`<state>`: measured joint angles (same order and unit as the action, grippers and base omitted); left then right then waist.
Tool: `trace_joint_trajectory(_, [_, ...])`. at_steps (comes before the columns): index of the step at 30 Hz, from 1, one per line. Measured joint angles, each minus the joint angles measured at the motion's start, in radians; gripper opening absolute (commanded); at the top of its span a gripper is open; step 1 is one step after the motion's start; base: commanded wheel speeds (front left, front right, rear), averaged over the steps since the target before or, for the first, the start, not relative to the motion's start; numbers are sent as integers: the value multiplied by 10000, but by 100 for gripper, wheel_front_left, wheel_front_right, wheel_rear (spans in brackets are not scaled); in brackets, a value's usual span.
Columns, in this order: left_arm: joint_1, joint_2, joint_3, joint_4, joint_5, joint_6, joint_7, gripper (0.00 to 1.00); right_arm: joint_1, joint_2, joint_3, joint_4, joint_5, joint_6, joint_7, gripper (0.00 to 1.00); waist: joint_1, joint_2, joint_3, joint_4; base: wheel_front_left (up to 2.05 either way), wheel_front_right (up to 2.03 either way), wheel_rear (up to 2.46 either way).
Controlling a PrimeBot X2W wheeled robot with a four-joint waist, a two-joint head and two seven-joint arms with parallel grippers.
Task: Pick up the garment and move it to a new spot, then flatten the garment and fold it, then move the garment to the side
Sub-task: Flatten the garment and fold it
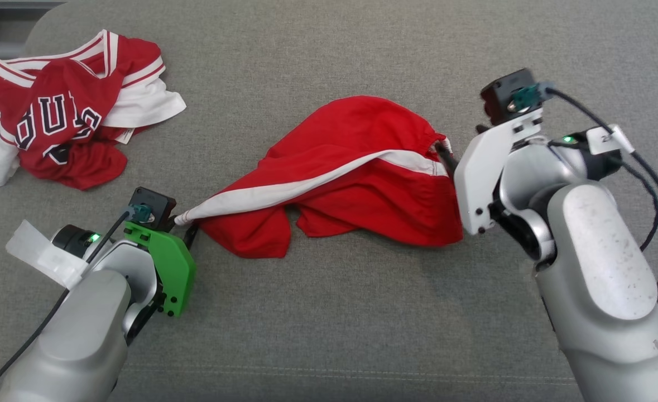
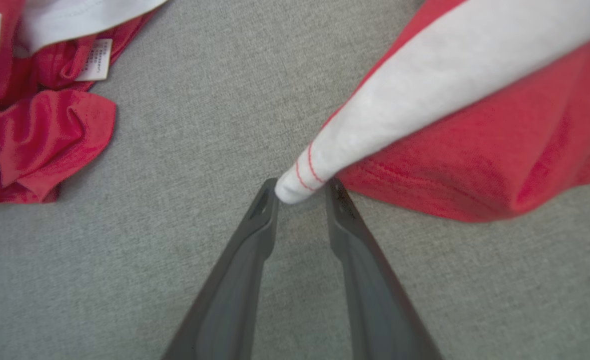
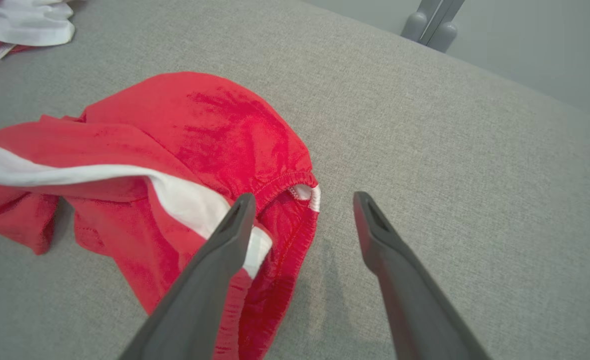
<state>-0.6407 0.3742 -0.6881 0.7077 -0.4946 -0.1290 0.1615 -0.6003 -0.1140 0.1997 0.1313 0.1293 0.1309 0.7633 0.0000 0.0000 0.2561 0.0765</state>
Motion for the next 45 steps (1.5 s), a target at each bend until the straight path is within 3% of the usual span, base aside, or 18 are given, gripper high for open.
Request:
trace_joint_trajectory(3, [-92,6,-125,40,-77,0,-58,34,306,92,272,8,102,6,362,100,0,0,39,-6,0,0,0])
trace_joint_trajectory(4, [-123,2,-171,46,-125,0,-65,34,349,82,263,8,104,4,424,100,0,0,61,-6,0,0,0])
trace_joint_trajectory(5, [-158,-6,-215,52,-140,0,-90,2,390,84,221,10,111,4,437,100,0,0,86,-2,0,0,0])
trace_joint_trajectory(6, [-203,-13,-261,58,-153,0,-105,0,415,88,180,21,115,4,435,100,0,0,113,8,0,0,0])
trace_joint_trajectory(22, [-542,-8,-675,276,-546,0,-357,0,376,401,29,479,466,4,324,100,0,0,252,152,0,0,0])
trace_joint_trajectory(29, [-620,-13,-853,362,-683,0,-407,0,472,571,-550,646,704,2,585,100,0,0,236,213,0,0,0])
trace_joint_trajectory(30, [-643,-13,-867,370,-694,0,-408,0,490,589,-619,669,788,2,617,94,0,0,244,224,0,0,0])
trace_joint_trajectory(32, [-681,-13,-894,387,-742,0,-410,0,574,617,-740,715,1009,2,696,71,0,0,268,241,0,0,0])
trace_joint_trajectory(33, [-685,-12,-907,405,-750,0,-414,0,614,619,-754,729,1101,2,717,51,0,0,279,246,0,0,0])
trace_joint_trajectory(37, [-709,-8,-951,464,-796,0,-441,0,627,637,-729,727,1329,2,803,1,0,0,299,251,0,0,0])
trace_joint_trajectory(45, [-756,-15,-890,550,-913,79,-790,0,617,642,-757,591,1538,2,439,0,0,0,257,247,0,0,0])
